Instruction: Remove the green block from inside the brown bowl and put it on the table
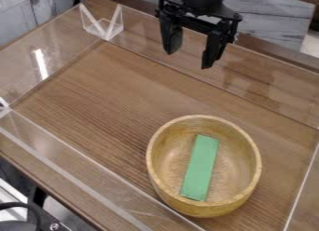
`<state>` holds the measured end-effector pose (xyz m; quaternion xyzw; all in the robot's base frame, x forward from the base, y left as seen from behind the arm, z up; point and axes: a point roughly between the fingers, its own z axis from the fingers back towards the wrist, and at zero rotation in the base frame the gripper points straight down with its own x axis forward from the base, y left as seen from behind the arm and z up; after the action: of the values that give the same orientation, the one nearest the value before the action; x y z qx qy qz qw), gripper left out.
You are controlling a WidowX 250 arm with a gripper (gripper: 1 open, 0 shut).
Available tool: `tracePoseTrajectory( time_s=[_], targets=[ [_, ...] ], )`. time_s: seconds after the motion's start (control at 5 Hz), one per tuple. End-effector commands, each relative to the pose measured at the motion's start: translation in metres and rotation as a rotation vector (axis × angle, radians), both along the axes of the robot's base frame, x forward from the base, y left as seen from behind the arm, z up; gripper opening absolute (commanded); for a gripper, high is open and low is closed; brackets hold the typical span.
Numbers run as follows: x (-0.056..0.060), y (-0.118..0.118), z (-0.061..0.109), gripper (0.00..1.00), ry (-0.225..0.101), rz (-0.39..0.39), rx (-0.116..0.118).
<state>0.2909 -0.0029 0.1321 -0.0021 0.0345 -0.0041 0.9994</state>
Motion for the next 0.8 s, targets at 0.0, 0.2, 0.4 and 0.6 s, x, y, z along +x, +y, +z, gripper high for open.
tracePoseTrajectory(
  time_s=[0.0, 0.2, 0.4, 0.6],
  targets=[
    [-0.023, -0.017, -0.009, 1.0, 0.011, 0.028, -0.012],
    [-0.072, -0.065, -0.035, 1.0, 0.031, 0.074, -0.027],
    [-0.104, -0.115, -0.054, 1.0, -0.027, 0.042, -0.029],
    [-0.101, -0.092, -0.053, 1.0, -0.059, 0.063, -0.033]
  ],
)
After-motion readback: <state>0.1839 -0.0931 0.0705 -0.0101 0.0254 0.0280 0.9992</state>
